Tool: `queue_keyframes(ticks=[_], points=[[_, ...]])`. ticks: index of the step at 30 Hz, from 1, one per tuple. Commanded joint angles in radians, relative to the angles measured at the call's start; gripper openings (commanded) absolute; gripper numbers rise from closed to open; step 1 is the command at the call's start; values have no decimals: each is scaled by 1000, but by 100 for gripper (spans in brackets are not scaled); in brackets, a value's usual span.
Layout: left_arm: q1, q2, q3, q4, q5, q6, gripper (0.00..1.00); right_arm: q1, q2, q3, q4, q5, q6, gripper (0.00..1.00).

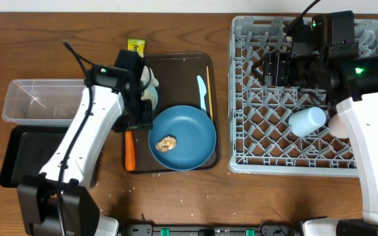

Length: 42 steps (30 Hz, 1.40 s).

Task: Sort waste into correct bins and load items into the dishwasher rack

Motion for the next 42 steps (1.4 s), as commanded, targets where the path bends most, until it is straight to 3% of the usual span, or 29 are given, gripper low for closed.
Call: queue_keyframes(ticks=[1, 7, 13, 15, 17, 30, 35, 40, 42], points=[[-30, -4, -45, 16, -18, -17, 52, 10, 4, 0, 0, 8, 8, 72], [-34, -3, -105, 103, -39, -39, 52, 10, 4, 0, -2, 8, 8, 72], [-33, 11, -271, 324, -39, -39, 50, 10, 4, 0, -7, 8, 8, 72], [-33, 14, -299, 372, -39, -39, 45, 10, 4, 0, -6, 8, 8, 72], [-33, 14, -304, 382, -44, -39, 40, 10, 4, 0, -8, 8, 8, 72], [-34, 13, -305, 359, -73, -39, 35, 10, 4, 0, -11, 8, 8, 72], [-35, 12, -304, 340, -10, -39, 31, 10, 4, 0, -10, 8, 3, 72], [-79, -6, -285, 317, 74, -23, 32, 10, 4, 0, -11, 27, 0, 73], [-123, -11, -272, 323, 74, -14, 37, 10, 4, 0, -10, 31, 0, 73]])
